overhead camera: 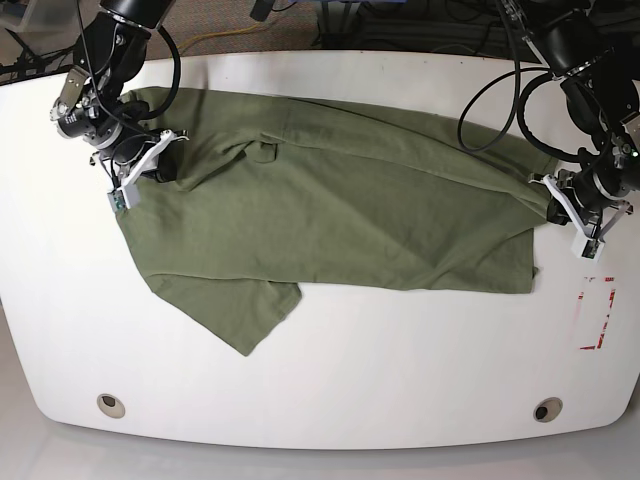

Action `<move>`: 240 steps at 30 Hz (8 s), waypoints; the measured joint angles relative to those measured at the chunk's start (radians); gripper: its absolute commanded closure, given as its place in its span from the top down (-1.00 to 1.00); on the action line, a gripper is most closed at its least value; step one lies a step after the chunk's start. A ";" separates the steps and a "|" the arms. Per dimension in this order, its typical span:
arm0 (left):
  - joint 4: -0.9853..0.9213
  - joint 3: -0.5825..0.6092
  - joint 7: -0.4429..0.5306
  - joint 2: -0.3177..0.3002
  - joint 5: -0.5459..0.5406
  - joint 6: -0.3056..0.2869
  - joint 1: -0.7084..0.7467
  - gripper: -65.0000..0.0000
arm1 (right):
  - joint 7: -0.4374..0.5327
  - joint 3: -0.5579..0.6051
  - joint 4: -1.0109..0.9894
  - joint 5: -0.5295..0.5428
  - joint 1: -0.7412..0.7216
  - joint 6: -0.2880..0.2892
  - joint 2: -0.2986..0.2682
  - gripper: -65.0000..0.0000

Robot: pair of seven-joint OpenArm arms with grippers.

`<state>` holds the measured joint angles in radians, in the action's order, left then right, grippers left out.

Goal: Fold the T-shirt properly
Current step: 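Adjust the right gripper's pinch on the shirt edge, shifting it slightly, then pull the held shirt edge with both grippers back toward the robot, then release the shirt and move both grippers to its hem edge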

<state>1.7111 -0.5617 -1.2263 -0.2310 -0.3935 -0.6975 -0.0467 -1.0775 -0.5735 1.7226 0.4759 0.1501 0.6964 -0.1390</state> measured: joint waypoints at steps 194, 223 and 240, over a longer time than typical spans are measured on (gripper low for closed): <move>0.054 0.025 0.325 -0.100 0.205 -0.003 0.523 -0.15 | 0.063 -0.164 -0.032 0.019 0.270 0.000 -0.123 -0.53; 0.073 0.055 0.304 -0.041 0.214 -0.006 0.157 0.16 | 0.035 -0.092 -0.051 0.006 -0.043 0.000 -0.129 0.35; -0.178 0.100 0.311 -0.039 0.215 -0.002 -0.123 0.16 | 0.172 0.002 -0.573 -0.323 -0.502 -0.010 -0.141 0.35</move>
<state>1.5330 -0.4614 -0.9157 -0.2695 -0.1783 -0.6998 -0.1699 -0.9051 -0.5720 1.1500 0.1532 -0.3523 0.6861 -0.2802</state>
